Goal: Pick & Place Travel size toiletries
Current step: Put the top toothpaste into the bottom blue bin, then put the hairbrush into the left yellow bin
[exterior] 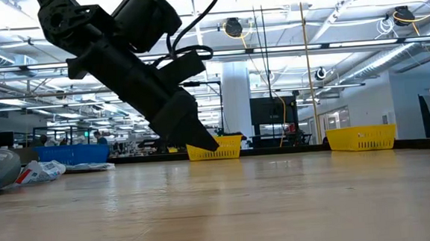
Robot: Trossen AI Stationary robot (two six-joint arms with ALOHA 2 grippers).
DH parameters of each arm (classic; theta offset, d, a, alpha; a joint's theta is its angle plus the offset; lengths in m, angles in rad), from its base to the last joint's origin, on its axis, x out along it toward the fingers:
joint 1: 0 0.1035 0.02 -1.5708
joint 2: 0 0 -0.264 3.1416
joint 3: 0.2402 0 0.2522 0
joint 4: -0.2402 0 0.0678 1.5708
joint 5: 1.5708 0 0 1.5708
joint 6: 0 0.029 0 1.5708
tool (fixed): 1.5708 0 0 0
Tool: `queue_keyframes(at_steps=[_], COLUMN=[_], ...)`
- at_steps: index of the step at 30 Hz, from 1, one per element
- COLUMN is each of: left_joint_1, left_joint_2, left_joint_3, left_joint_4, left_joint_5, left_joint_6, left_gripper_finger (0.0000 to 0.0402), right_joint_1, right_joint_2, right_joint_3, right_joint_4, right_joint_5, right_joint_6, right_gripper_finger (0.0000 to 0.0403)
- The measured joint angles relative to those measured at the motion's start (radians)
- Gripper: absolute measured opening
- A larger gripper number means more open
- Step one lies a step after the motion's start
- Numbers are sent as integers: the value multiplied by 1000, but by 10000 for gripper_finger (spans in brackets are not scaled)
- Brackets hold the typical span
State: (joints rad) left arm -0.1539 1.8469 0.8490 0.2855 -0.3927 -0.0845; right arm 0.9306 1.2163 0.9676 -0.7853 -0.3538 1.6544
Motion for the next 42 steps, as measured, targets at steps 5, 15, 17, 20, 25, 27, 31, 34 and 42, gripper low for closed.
queue_keyframes(at_steps=[5, 15, 17, 20, 25, 27, 31, 34, 42], left_joint_1=[-5, -6, -6, -6, -7, -9, -14, -16, -48], left_joint_2=[0, 0, 0, 0, 0, 0, 0, 0, 0], left_joint_3=[0, 0, 0, 0, 0, 0, 0, 0, 0], left_joint_4=[0, 0, -1, -6, -13, -21, -21, -21, -11], left_joint_5=[0, 2, 2, 3, 3, 3, 3, 3, -72], left_joint_6=[-7, -23, -25, -30, -34, -35, -37, -32, -4], left_gripper_finger=[159, 159, 159, 159, 159, 159, 159, 159, 159], right_joint_1=[28, 12, 1, -25, -57, -67, -86, -92, -168], right_joint_2=[0, -1, -1, -1, -24, -53, -158, -253, -326], right_joint_3=[-106, -231, -235, -238, -238, -238, -238, -238, -289], right_joint_4=[64, 130, 131, 121, 110, 110, 140, 159, 285], right_joint_5=[-122, -203, -201, -197, -196, -196, -168, -13, 670], right_joint_6=[90, 75, 65, 65, 57, 60, 114, 81, -537], right_gripper_finger=[0, 16, 27, 45, 86, 105, 130, 129, 106])
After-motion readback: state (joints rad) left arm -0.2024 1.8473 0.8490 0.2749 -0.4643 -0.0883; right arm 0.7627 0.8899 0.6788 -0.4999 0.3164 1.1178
